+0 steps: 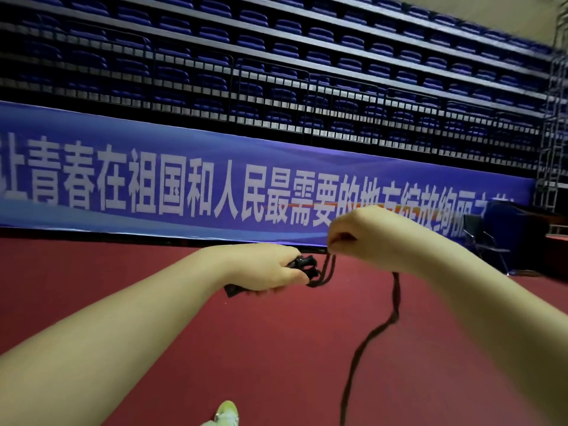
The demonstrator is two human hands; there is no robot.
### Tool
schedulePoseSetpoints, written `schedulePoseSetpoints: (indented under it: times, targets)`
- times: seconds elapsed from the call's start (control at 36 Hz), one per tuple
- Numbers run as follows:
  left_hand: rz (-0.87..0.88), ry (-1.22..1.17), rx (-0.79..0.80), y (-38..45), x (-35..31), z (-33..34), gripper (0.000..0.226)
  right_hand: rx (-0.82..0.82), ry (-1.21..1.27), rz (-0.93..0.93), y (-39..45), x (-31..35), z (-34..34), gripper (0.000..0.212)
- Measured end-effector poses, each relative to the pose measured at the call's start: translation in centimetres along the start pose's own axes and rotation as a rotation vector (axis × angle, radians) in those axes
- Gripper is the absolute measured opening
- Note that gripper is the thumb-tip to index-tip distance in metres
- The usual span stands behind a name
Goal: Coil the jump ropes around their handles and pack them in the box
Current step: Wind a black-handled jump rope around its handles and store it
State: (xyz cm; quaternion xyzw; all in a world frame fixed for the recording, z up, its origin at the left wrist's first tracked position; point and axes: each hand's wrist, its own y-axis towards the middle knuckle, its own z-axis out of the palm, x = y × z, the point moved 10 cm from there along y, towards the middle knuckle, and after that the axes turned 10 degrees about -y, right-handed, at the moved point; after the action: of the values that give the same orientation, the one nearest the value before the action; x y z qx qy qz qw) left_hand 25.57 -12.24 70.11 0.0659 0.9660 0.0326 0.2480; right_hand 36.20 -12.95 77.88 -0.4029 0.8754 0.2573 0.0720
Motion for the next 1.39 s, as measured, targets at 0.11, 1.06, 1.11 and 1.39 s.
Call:
schedulePoseSetpoints:
  times: [0.11,1.06,1.11,1.39]
  targets:
    - [0.024,-0.048,0.085,-0.8,-1.6,0.9,0.022,-0.004,0.277,-0.064,0.0,1.1,-0.8,0.01]
    - [0.34,-0.569,0.122,-3.2,-5.4,1.6,0.022,0.214,1.345,0.003,2.7,0.8,3.1,0.014]
    - [0.381,-0.627,0.087,-3.2,-5.3,1.0,0.024,0.216,1.393,0.044,2.5,0.3,4.2,0.012]
    - [0.198,-0.948,-0.161,-1.2,-0.3,-0.7,0.035,-0.014,1.79,0.105,0.4,2.0,9.7,0.045]
